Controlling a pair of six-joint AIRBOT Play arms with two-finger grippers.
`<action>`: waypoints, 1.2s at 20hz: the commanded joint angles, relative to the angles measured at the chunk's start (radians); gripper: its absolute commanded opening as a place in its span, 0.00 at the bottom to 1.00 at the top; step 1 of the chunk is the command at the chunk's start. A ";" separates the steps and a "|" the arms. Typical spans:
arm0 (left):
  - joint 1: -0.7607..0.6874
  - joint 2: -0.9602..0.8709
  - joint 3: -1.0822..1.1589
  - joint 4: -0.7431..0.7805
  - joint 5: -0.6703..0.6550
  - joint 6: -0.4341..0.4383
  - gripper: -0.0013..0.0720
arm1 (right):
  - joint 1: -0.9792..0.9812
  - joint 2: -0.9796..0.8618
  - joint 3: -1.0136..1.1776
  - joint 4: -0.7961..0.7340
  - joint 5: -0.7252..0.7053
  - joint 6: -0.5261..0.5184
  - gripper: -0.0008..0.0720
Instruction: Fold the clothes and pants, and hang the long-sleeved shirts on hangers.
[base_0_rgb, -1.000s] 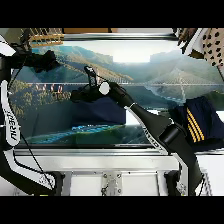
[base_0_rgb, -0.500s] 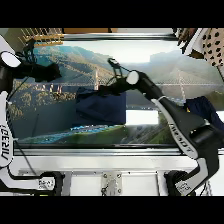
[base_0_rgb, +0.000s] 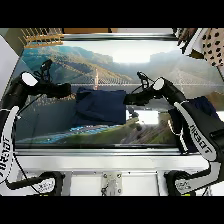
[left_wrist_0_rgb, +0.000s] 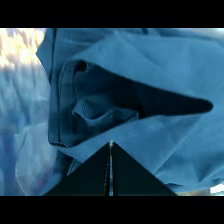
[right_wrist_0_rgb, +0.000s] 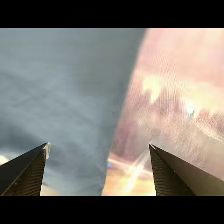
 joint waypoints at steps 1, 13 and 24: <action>-0.010 0.005 -0.016 0.002 0.003 0.003 0.03 | -0.008 -0.095 -0.012 0.173 -0.014 0.004 0.99; -0.010 0.005 -0.016 0.002 -0.020 0.003 0.03 | 0.086 -0.161 0.017 0.528 -0.122 -0.249 0.03; -0.010 0.005 -0.016 -0.005 -0.051 0.002 0.03 | -0.641 0.410 0.075 -0.272 0.228 0.158 0.03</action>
